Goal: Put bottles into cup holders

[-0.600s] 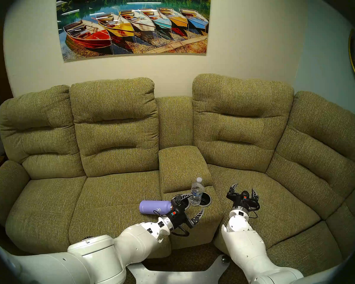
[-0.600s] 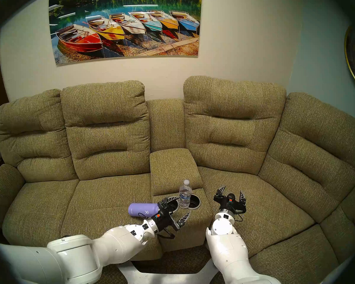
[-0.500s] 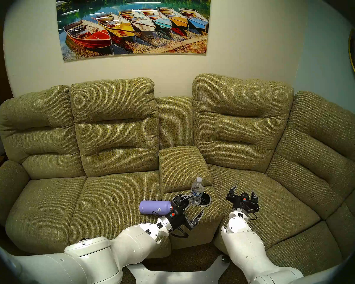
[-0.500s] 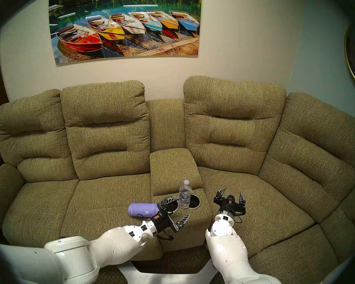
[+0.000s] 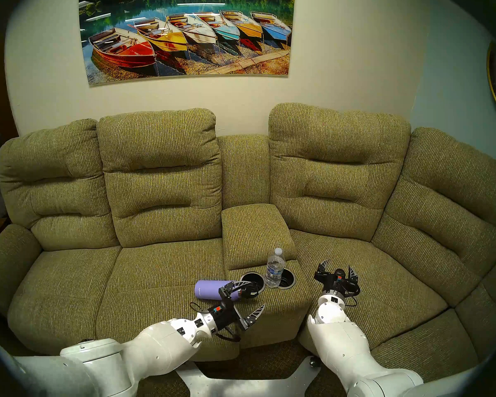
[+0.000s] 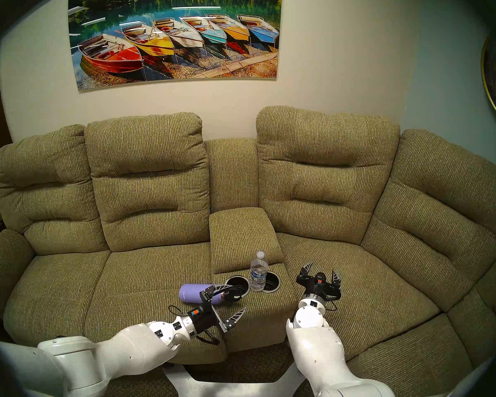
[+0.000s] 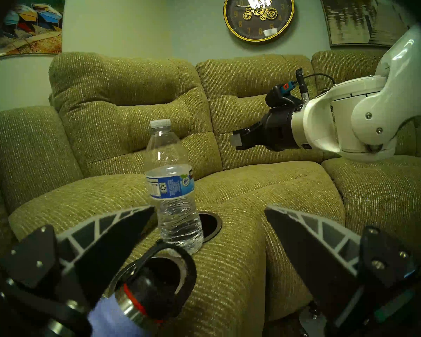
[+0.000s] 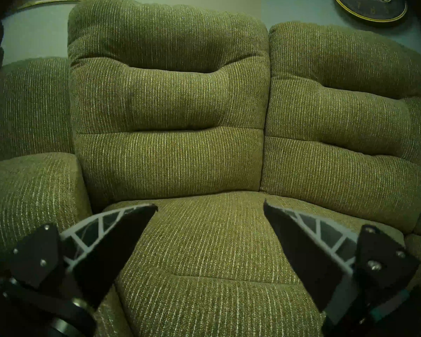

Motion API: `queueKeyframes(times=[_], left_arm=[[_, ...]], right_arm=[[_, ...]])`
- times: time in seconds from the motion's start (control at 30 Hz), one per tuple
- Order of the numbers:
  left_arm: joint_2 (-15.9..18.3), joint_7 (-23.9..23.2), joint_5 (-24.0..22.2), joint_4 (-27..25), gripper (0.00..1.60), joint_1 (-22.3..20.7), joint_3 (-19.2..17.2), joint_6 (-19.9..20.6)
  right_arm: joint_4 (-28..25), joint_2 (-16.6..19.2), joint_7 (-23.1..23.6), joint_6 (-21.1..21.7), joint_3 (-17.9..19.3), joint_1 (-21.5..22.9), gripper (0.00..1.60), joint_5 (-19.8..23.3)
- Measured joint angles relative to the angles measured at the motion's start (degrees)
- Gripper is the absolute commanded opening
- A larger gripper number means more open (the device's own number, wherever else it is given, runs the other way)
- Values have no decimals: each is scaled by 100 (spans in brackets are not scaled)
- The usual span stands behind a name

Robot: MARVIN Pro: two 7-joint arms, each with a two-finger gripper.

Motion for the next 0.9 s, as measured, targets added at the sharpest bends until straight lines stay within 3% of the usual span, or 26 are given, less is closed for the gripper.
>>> queueKeyframes(times=[0.47, 0.9], left_arm=[[689, -158, -197, -865, 160, 275, -89, 323], [946, -209, -266, -1235, 160, 399, -136, 610]], right_arm=[[-1042, -162, 47, -161, -244, -747, 160, 73], [-2078, -124, 291, -408, -1006, -1581, 160, 258]])
